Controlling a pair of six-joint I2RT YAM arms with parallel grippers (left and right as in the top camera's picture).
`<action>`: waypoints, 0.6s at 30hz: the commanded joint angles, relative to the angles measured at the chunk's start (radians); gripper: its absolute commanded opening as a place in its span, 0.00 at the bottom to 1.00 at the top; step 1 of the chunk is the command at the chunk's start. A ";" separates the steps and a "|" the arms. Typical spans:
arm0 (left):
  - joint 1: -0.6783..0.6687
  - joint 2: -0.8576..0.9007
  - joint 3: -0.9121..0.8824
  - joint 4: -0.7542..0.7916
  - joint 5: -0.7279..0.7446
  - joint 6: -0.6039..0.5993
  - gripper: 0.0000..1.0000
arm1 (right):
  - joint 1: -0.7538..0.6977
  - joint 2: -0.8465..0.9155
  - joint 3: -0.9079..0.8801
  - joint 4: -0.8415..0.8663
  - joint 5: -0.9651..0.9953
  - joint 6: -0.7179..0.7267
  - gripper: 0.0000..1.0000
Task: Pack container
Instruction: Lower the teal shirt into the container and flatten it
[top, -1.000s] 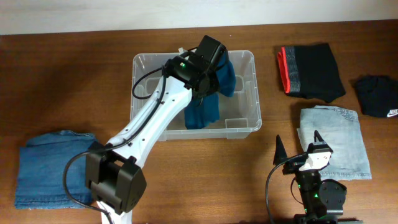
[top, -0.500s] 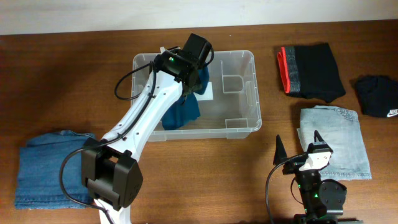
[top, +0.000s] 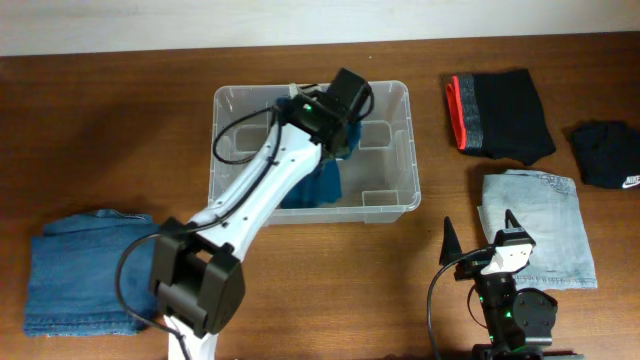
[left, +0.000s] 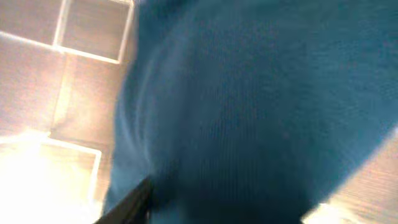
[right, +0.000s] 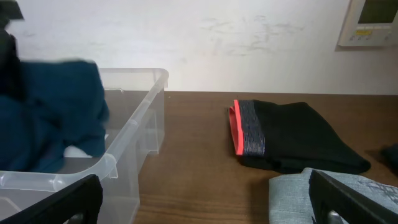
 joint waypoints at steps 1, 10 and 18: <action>0.002 0.028 0.015 0.002 0.006 -0.005 0.42 | -0.006 -0.009 -0.005 -0.005 -0.006 -0.003 0.99; -0.030 0.041 0.015 0.028 0.111 -0.004 0.44 | -0.006 -0.009 -0.005 -0.005 -0.006 -0.003 0.98; -0.112 0.041 0.015 0.127 0.245 0.118 0.57 | -0.006 -0.009 -0.005 -0.005 -0.006 -0.003 0.99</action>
